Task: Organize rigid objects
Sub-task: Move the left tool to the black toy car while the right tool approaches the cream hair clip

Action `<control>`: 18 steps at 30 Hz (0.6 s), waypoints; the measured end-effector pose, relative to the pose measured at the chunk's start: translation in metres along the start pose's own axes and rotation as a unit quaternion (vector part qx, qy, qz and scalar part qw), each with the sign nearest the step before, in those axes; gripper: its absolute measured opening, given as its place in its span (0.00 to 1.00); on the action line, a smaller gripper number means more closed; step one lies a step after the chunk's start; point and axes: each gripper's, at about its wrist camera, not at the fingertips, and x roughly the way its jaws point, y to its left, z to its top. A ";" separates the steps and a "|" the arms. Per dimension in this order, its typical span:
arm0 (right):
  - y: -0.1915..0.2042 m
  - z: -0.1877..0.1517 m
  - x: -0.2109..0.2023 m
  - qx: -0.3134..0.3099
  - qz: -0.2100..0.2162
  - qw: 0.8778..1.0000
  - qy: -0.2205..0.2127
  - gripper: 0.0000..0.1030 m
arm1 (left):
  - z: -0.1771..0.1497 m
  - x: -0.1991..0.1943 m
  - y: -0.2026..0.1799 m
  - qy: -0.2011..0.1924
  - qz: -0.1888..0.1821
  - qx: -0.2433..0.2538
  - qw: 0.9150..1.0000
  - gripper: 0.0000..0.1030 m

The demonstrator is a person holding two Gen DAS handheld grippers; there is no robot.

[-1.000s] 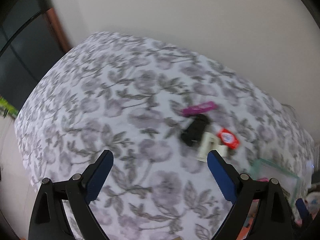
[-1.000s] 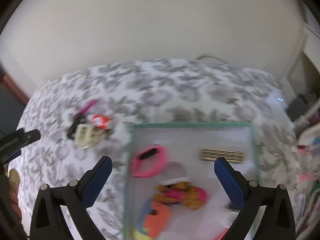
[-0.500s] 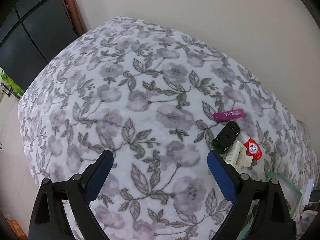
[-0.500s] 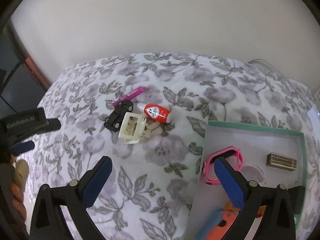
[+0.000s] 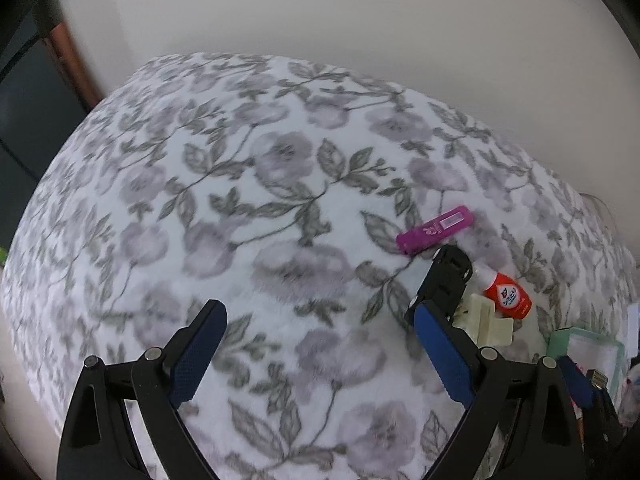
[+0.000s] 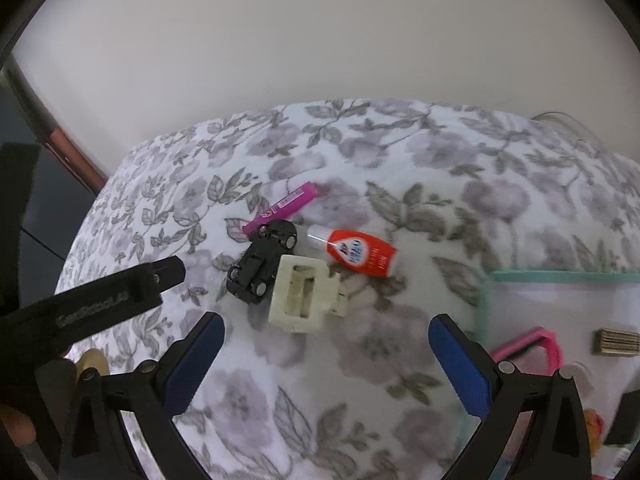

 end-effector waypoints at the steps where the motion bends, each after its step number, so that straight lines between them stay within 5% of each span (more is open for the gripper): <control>1: 0.004 0.001 0.006 -0.003 -0.006 1.000 0.004 1.00 | 0.002 0.002 0.002 -0.001 -0.009 0.001 1.000 0.92; 11: 0.007 0.006 0.043 -0.009 -0.037 0.999 0.020 0.83 | 0.011 0.021 -0.005 -0.006 -0.055 0.011 0.998 0.92; 18: -0.002 0.006 0.044 0.020 -0.001 1.000 0.023 0.55 | 0.006 0.033 -0.029 -0.008 -0.072 0.038 0.997 0.92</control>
